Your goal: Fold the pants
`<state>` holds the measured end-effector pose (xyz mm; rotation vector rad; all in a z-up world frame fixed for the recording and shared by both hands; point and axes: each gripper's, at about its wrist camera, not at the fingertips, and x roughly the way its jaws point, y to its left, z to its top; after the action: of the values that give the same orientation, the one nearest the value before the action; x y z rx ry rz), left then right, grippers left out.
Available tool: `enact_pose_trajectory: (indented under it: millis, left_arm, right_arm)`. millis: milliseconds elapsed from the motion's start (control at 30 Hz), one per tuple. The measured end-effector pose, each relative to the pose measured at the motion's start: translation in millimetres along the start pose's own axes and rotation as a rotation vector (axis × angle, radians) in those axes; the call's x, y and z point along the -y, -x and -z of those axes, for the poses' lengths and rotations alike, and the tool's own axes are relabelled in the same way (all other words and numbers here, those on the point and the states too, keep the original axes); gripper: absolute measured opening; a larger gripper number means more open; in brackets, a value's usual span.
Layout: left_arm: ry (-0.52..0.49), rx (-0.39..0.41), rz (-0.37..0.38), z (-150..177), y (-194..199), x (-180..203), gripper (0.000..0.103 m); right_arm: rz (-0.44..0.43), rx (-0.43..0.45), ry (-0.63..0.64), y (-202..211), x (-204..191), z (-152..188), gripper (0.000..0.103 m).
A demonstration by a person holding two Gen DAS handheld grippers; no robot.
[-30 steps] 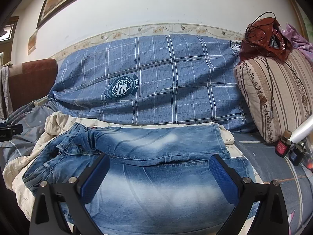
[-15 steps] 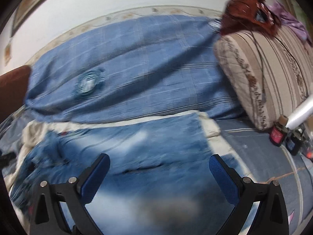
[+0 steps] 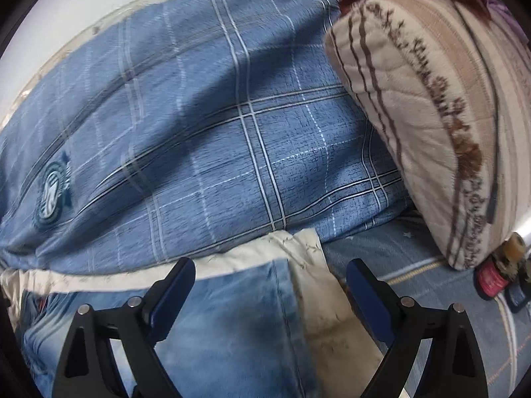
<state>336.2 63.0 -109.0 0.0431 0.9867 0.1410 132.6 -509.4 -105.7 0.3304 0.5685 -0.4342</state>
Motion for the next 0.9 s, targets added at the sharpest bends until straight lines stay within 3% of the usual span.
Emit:
enact_pose_trajectory:
  millis: [100, 233, 433, 533, 633, 767, 900]
  left_arm:
    - [0.012, -0.016, 0.037, -9, -15, 2, 0.103]
    - [0.011, -0.047, 0.095, -16, -29, 16, 0.103]
    - [-0.058, -0.033, 0.156, -19, -32, 43, 0.097]
    - [-0.07, -0.055, 0.175, -16, -40, 54, 0.083]
    - [-0.093, -0.062, 0.243, -12, -44, 65, 0.064]
    - [-0.138, -0.027, 0.243, -5, -45, 77, 0.057]
    - [-0.109, -0.018, 0.276, -1, -45, 71, 0.049]
  right_arm:
    - [-0.033, -0.022, -0.045, -14, 4, -3, 0.094]
    - [-0.024, -0.042, -0.007, -28, -5, -2, 0.094]
    - [-0.022, -0.039, 0.011, -35, -7, -4, 0.094]
    - [-0.021, -0.044, 0.009, -38, -2, -6, 0.094]
    - [-0.02, -0.053, -0.012, -41, 8, -7, 0.094]
    - [-0.039, -0.078, -0.043, -51, 16, -9, 0.085]
    - [-0.047, -0.095, -0.033, -62, 13, -10, 0.084]
